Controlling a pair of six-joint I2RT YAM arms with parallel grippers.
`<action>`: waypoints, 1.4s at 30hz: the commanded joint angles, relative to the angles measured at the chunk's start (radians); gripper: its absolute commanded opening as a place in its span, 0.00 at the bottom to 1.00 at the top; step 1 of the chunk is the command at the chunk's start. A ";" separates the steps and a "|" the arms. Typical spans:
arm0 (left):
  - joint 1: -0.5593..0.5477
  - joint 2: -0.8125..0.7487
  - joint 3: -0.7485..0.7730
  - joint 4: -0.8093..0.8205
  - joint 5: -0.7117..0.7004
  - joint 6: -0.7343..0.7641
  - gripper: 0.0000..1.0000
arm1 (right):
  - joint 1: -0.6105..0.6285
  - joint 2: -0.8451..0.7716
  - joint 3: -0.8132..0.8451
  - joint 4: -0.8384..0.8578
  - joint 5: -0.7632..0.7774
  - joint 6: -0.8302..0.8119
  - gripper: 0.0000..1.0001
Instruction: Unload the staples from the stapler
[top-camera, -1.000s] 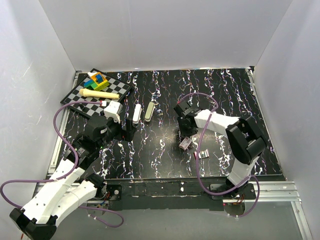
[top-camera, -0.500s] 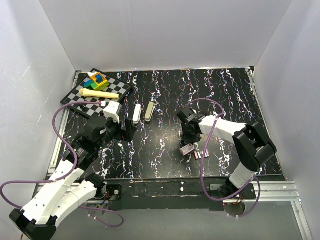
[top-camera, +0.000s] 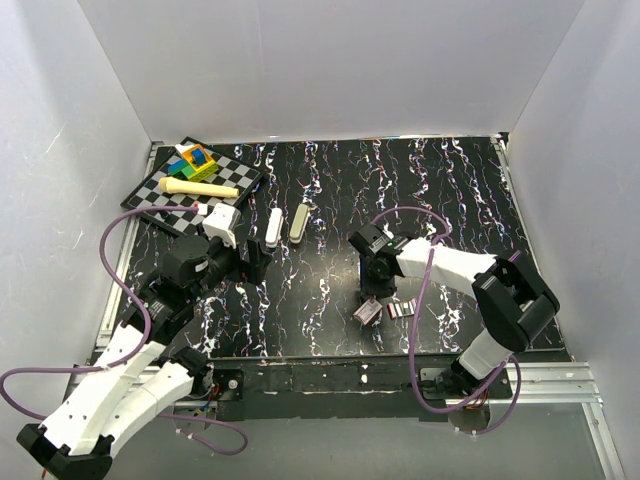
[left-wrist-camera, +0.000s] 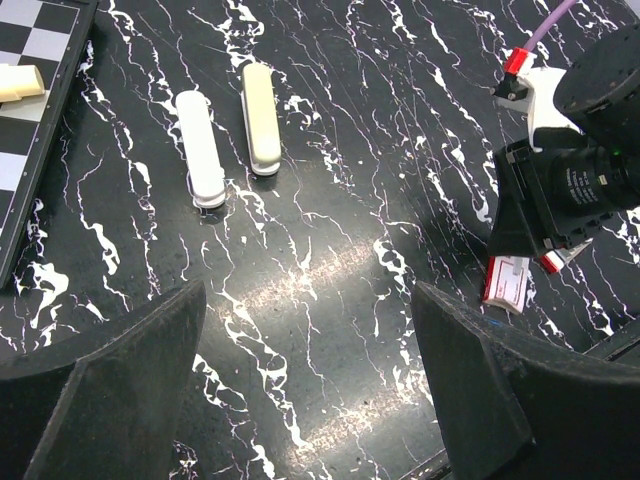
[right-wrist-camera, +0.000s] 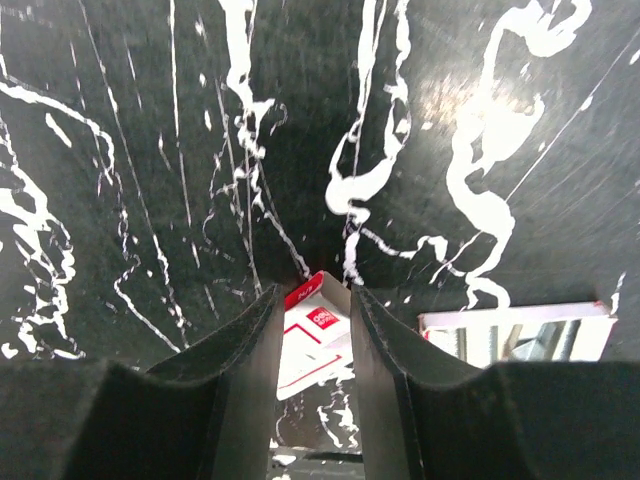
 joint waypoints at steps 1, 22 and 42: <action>0.005 -0.023 -0.007 -0.005 0.011 0.005 0.84 | 0.031 -0.043 -0.017 -0.022 -0.045 0.114 0.41; 0.005 -0.034 -0.010 -0.007 -0.004 0.005 0.84 | 0.125 -0.244 0.014 -0.109 0.090 0.199 0.41; 0.003 0.005 -0.009 -0.010 -0.025 0.006 0.84 | 0.248 -0.338 -0.214 -0.019 -0.065 0.122 0.01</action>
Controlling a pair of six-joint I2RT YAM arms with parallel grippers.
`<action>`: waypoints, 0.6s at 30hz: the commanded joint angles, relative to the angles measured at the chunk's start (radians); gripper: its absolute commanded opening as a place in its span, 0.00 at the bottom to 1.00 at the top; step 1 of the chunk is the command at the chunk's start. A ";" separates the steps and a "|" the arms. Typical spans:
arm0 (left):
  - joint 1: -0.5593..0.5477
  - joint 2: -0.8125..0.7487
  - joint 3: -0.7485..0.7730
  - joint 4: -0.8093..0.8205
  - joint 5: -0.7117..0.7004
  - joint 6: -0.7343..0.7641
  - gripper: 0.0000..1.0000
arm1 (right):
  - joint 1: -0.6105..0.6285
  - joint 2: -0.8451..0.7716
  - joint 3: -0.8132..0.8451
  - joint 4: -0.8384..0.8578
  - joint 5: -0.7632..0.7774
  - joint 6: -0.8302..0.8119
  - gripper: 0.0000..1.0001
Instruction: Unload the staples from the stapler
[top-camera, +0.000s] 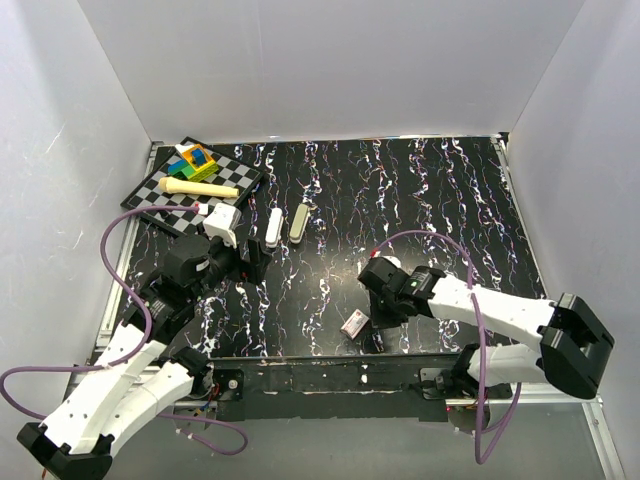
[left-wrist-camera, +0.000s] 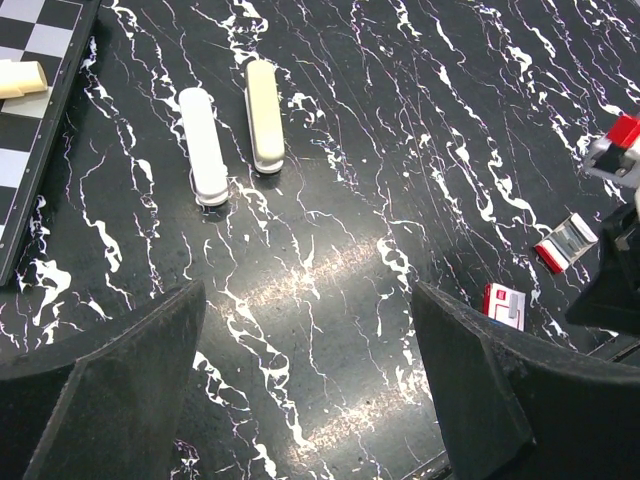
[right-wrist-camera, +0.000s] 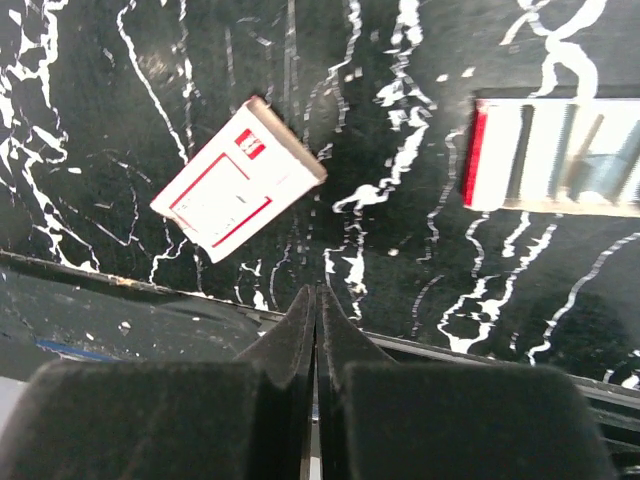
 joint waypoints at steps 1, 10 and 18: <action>0.005 0.005 -0.006 -0.008 -0.019 0.006 0.84 | 0.044 0.057 0.001 0.089 -0.060 0.006 0.01; 0.005 0.013 -0.009 -0.011 -0.025 0.005 0.84 | 0.077 0.178 0.036 0.150 -0.081 0.018 0.01; 0.005 0.018 -0.006 -0.011 -0.028 0.005 0.84 | 0.078 0.262 0.080 0.187 -0.118 0.003 0.01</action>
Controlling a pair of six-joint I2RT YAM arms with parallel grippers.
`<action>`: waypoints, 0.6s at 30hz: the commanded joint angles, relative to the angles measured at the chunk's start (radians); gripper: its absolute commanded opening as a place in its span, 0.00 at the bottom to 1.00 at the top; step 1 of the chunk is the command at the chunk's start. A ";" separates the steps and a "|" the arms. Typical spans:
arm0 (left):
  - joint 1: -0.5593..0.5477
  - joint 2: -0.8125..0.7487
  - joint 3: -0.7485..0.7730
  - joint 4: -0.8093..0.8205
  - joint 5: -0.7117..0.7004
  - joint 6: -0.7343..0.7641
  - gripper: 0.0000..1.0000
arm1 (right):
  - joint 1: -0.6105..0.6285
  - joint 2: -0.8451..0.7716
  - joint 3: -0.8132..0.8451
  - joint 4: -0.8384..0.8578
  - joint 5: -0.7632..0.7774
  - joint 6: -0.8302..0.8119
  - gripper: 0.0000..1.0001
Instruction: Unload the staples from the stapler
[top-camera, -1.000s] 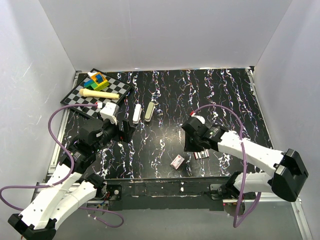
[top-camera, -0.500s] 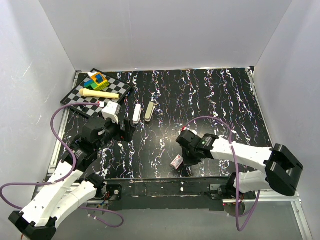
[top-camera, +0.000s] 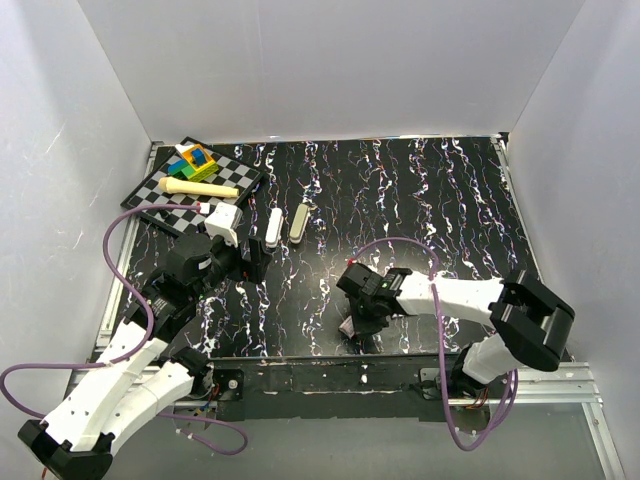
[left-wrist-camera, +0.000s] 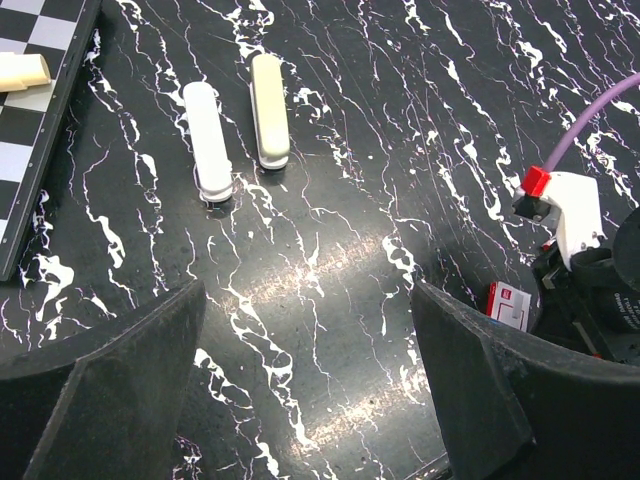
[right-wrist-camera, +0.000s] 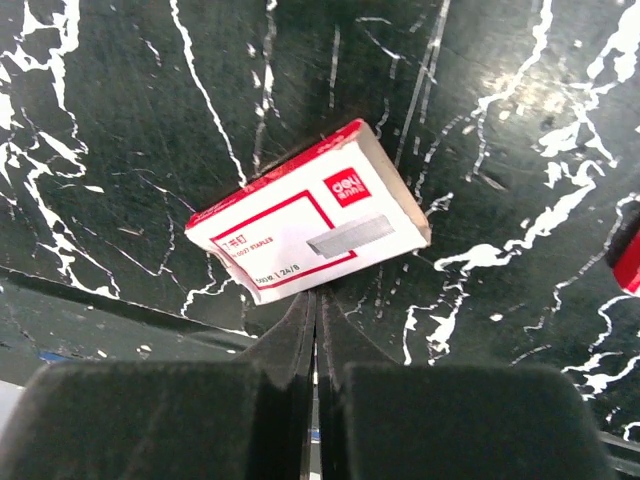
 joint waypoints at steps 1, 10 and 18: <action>0.005 0.001 -0.007 -0.010 -0.017 0.006 0.84 | 0.005 0.037 0.056 0.049 -0.036 -0.002 0.01; 0.005 0.013 -0.004 -0.007 -0.017 0.006 0.84 | 0.005 0.098 0.107 0.079 -0.042 0.001 0.01; 0.005 0.015 -0.006 -0.009 -0.018 0.008 0.84 | 0.005 0.179 0.183 0.091 -0.035 -0.001 0.01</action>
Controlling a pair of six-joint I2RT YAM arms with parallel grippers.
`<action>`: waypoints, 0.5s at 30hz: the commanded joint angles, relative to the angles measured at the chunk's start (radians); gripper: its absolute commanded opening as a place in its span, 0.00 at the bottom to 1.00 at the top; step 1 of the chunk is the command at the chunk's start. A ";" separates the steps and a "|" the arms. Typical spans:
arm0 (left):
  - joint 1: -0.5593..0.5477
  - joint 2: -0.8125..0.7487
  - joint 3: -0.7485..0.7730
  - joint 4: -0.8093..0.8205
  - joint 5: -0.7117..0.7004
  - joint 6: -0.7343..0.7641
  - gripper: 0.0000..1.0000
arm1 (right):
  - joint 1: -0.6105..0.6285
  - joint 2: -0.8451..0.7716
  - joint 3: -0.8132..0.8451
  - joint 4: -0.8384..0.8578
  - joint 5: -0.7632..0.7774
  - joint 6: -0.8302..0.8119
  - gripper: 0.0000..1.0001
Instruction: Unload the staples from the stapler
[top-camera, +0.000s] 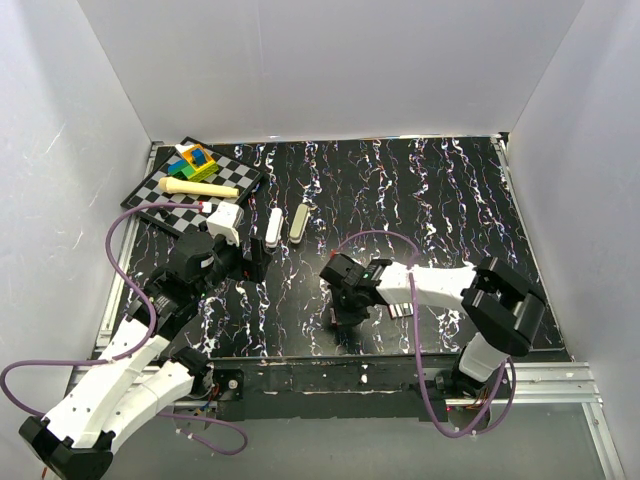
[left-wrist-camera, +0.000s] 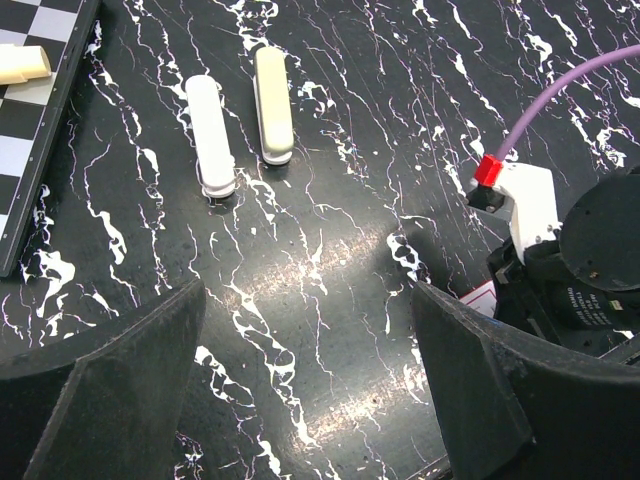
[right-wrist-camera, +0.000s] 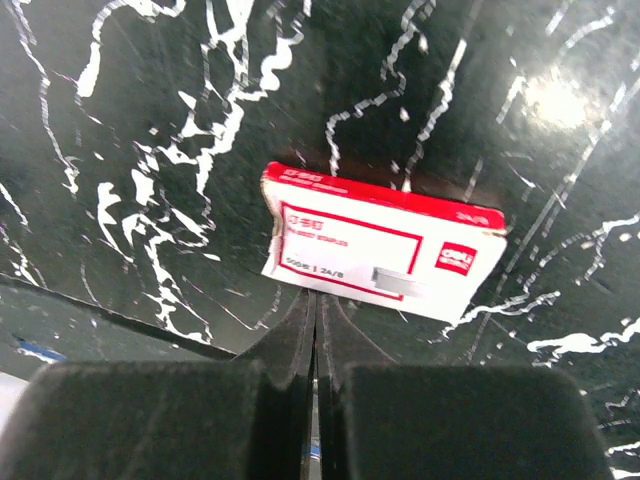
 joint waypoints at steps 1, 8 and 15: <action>0.005 -0.001 -0.006 -0.009 -0.011 0.008 0.84 | 0.005 0.037 0.060 0.034 0.011 0.001 0.01; 0.005 0.005 -0.008 -0.009 -0.009 0.008 0.84 | 0.005 -0.024 0.072 0.007 0.024 -0.017 0.01; 0.005 0.014 -0.006 -0.006 0.008 0.011 0.84 | -0.005 -0.226 0.043 -0.128 0.160 -0.063 0.21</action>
